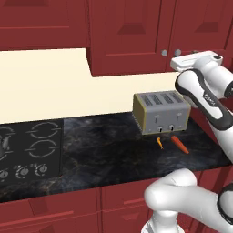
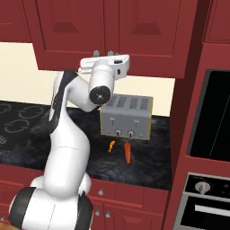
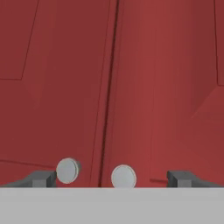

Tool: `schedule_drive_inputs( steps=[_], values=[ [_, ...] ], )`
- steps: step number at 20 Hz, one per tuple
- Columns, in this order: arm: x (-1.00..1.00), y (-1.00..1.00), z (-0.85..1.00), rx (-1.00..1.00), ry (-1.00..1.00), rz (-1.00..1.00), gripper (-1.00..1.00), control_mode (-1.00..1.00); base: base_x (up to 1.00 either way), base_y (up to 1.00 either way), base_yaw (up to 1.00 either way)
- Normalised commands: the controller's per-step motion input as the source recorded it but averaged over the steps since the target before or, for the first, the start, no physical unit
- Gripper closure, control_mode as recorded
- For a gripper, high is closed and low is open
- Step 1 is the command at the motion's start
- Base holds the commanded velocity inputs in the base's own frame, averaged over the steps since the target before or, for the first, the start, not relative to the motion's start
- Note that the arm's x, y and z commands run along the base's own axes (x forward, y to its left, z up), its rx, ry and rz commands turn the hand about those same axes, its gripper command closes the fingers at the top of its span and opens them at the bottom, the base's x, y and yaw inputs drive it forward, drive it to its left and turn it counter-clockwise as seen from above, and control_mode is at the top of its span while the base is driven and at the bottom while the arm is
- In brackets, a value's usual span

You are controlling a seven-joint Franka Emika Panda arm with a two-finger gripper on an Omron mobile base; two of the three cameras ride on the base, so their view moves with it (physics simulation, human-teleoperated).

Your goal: Pick the pan from the cabinet and place it on the stove. Then turn on the stove burner for the pan.

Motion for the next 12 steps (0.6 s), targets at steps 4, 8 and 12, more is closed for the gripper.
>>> schedule_drive_inputs(
  steps=[4,8,12],
  values=[
    [0.32,-0.02,-0.17,0.00,-0.01,0.11,-1.00,-1.00,0.00,0.00,0.00],
    [0.36,-0.01,-0.12,0.00,0.00,0.09,-1.00,-1.00,0.00,0.00,0.00],
    [0.37,0.00,-0.04,0.00,-0.02,0.05,-1.00,-1.00,0.00,0.00,0.00]
  ],
)
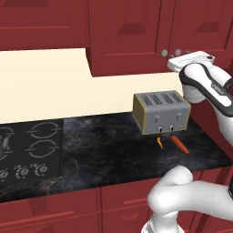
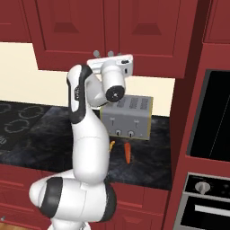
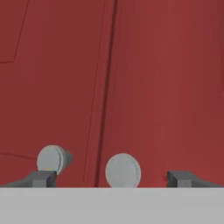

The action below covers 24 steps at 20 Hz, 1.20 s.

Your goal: Pick the pan from the cabinet and place it on the stove. Then turn on the stove burner for the pan.

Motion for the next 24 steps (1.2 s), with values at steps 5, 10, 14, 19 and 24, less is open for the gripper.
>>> schedule_drive_inputs(
  steps=[5,10,14,19,24],
  values=[
    [0.30,-0.06,0.00,0.00,-0.05,0.04,-1.00,-1.00,0.00,0.00,0.00],
    [0.24,-0.06,0.00,0.00,-0.04,0.04,-1.00,-1.00,0.00,0.00,0.00],
    [0.18,0.00,0.07,0.00,-0.03,0.01,-1.00,-1.00,0.00,0.00,0.00],
    [0.06,0.25,0.29,-0.07,-0.02,0.00,1.00,-1.00,0.00,0.00,0.00],
    [0.00,0.31,0.39,-0.08,-0.04,0.00,1.00,-1.00,0.00,0.00,0.00]
  ],
)
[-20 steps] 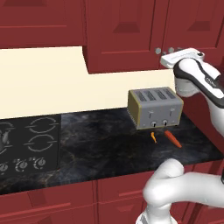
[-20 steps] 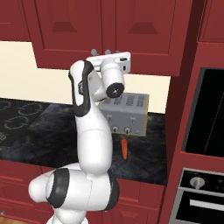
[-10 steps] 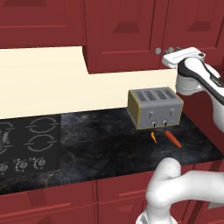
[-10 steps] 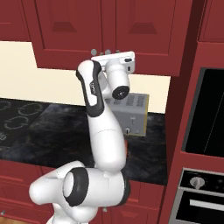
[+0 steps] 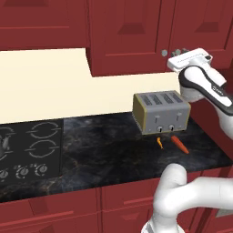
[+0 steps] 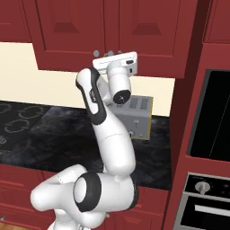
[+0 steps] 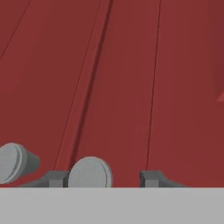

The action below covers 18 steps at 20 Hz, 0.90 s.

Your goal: Pick the pan from the cabinet and place it on the stove. Then turn on the stove burner for the pan.

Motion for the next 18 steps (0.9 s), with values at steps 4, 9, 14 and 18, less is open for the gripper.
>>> schedule_drive_inputs(
  steps=[4,9,14,18],
  values=[
    [0.00,0.41,0.45,-0.10,-0.01,0.01,1.00,-1.00,0.00,0.00,0.00],
    [-0.05,0.28,0.35,-0.06,0.00,0.07,1.00,-1.00,0.00,0.00,0.00],
    [-0.03,0.05,0.00,0.00,0.00,0.03,1.00,-1.00,0.00,0.00,0.00],
    [-0.20,0.00,0.18,0.02,0.04,-0.01,1.00,-1.00,0.00,0.00,0.00]
  ],
)
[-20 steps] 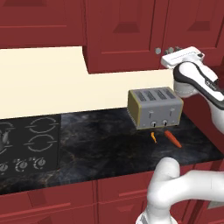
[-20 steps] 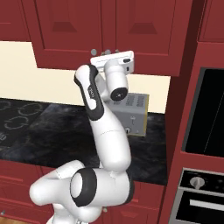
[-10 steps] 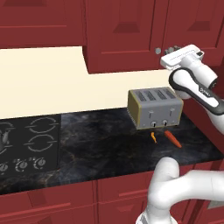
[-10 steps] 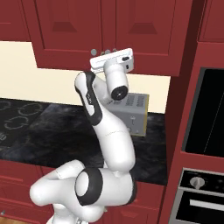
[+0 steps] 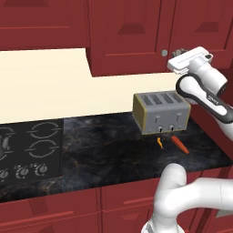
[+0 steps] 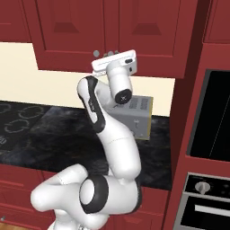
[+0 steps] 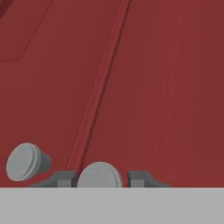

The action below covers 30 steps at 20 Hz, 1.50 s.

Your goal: Pick the pan from the cabinet and place it on the stove. Then turn on the stove burner for the pan.

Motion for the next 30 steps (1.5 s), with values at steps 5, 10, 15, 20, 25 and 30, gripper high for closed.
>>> schedule_drive_inputs(
  steps=[5,10,15,20,25,30],
  values=[
    [-0.44,0.00,0.34,0.00,0.05,-0.01,1.00,-1.00,0.00,0.00,0.00],
    [-0.55,-0.08,0.46,0.00,0.04,0.00,1.00,-1.00,0.00,0.00,0.00],
    [-0.50,-0.23,0.56,-0.01,0.06,0.03,1.00,-1.00,0.00,0.00,0.00],
    [-0.43,-0.36,0.59,-0.01,0.07,0.08,1.00,-1.00,0.00,0.00,0.00],
    [-0.55,-0.54,0.37,0.00,0.03,0.07,1.00,-1.00,0.00,0.00,0.00],
    [-0.78,-0.63,0.42,0.00,0.03,0.01,1.00,-1.00,0.00,0.00,0.00]
  ],
)
